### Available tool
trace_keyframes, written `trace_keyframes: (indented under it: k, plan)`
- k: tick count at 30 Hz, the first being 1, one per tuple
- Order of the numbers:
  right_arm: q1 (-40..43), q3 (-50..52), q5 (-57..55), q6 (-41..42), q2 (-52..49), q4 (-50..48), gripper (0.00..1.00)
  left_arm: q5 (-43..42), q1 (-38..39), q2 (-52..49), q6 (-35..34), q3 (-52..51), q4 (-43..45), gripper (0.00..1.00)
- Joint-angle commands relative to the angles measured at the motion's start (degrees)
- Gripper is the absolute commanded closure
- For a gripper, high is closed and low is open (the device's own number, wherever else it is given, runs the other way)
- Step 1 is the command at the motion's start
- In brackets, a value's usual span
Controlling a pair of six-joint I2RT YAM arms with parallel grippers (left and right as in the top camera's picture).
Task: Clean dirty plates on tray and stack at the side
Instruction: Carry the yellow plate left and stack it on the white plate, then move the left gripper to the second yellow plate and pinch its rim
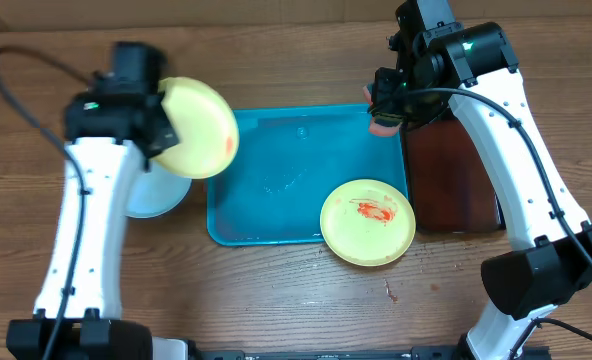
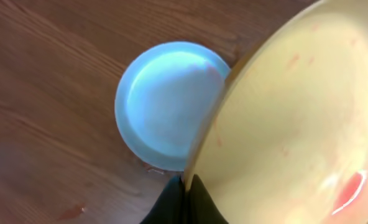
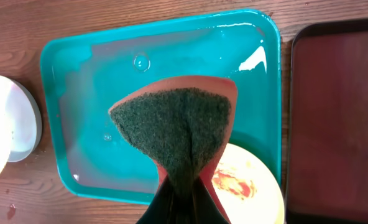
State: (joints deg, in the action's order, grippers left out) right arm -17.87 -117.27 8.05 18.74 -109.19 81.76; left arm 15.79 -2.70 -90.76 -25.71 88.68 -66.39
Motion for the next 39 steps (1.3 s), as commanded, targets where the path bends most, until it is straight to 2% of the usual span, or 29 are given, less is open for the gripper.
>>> trace_keyframes:
  k: [1,5,9,16,22,23,24,25,26,27,29,31,34,39]
  plan:
    - [0.0,-1.0,-0.5,-0.7,1.1,-0.2,0.96,-13.6,-9.5,0.1,5.4,-6.3,4.4,0.96]
    - [0.0,-1.0,-0.5,-0.7,1.1,-0.2,0.96,-21.4,-20.1,0.1,5.4,-14.7,13.0,0.96]
    - [0.0,-1.0,-0.5,-0.7,1.1,-0.2,0.96,-23.8,-26.0,0.0,4.7,-21.8,20.8,0.96]
    - [0.0,-1.0,-0.5,-0.7,1.1,-0.2,0.96,-20.9,-28.2,-0.4,2.1,-30.0,31.0,0.96]
    - [0.0,-1.0,-0.5,-0.8,1.1,0.2,0.96,-20.0,-28.1,-3.2,2.1,-30.4,31.8,0.95]
    - [0.0,-1.0,-0.5,-0.8,1.1,0.2,0.96,-20.1,-28.0,-3.7,2.1,-30.4,32.0,0.91]
    - [0.0,-1.0,-0.5,-0.8,1.1,0.2,0.96,-20.5,-27.9,-4.3,2.1,-30.4,32.0,0.79]
    - [0.0,-1.0,-0.5,-0.8,1.1,0.2,0.96,-21.1,-27.7,-4.7,2.2,-30.4,32.0,0.55]
    - [0.0,-1.0,-0.5,-0.8,1.1,0.2,0.96,-22.1,-27.5,-5.0,2.9,-30.4,32.0,0.41]
    - [0.0,-1.0,-0.5,-0.8,1.1,0.2,0.96,-23.4,-27.2,-5.2,4.4,-30.4,32.0,0.37]
    - [0.0,-1.0,-0.5,-0.8,1.1,0.2,0.96,-26.1,-26.5,-5.1,8.4,-30.3,32.2,0.32]
    - [0.0,-1.0,-0.5,-0.8,1.1,0.2,0.96,-28.7,-25.7,-5.1,11.5,-29.3,31.5,0.32]
    - [0.0,-1.0,-0.5,-0.8,1.1,0.2,0.96,-31.8,-23.8,-5.1,14.2,-26.2,28.4,0.4]
    - [0.0,-1.0,-0.5,-0.7,1.1,0.2,0.96,-35.9,-18.2,-5.1,15.9,-18.8,20.2,0.38]
